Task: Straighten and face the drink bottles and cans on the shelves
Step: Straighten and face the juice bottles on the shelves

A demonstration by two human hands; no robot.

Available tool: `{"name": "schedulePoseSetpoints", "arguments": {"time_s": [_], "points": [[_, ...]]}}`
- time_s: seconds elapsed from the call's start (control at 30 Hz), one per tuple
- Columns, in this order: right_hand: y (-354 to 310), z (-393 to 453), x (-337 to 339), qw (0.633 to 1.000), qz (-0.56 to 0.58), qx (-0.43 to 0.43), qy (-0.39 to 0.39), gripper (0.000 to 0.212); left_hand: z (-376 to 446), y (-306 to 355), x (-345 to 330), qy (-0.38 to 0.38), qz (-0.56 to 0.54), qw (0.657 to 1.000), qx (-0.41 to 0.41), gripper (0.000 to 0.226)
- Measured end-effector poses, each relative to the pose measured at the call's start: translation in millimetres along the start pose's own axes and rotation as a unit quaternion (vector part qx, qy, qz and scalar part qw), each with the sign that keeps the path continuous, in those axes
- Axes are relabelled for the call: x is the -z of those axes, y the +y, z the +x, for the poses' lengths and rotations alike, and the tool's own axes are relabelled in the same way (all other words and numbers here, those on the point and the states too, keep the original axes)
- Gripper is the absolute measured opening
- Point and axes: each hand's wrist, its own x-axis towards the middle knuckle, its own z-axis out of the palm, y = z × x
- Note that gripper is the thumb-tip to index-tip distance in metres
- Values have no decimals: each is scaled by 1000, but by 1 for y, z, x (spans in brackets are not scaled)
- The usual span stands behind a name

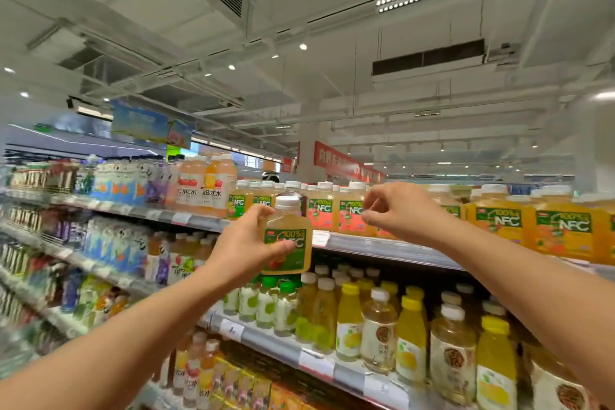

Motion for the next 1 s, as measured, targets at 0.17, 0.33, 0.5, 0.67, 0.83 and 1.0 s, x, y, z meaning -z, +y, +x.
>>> {"name": "schedulePoseSetpoints", "arguments": {"time_s": [0.17, 0.33, 0.5, 0.67, 0.83, 1.0], "points": [[-41, 84, -55, 997, -72, 15, 23, 27, 64, -72, 42, 5, 43, 998, -35, 72], [-65, 173, -104, 985, -170, 34, -9, 55, 127, -126, 65, 19, 50, 995, -81, 64], [-71, 233, -144, 966, -245, -41, -74, 64, 165, -162, 76, 25, 47, 991, -122, 58], [-72, 241, -164, 969, -245, -34, -7, 56, 184, -181, 73, 32, 24, 988, -152, 58], [-78, 227, -153, 987, -159, 14, 22, 63, 189, -181, 54, 16, -2, 985, -169, 57], [-84, 199, -139, 985, -159, 31, 57, 52, 197, -174, 37, -32, -18, 984, -177, 55]]}}
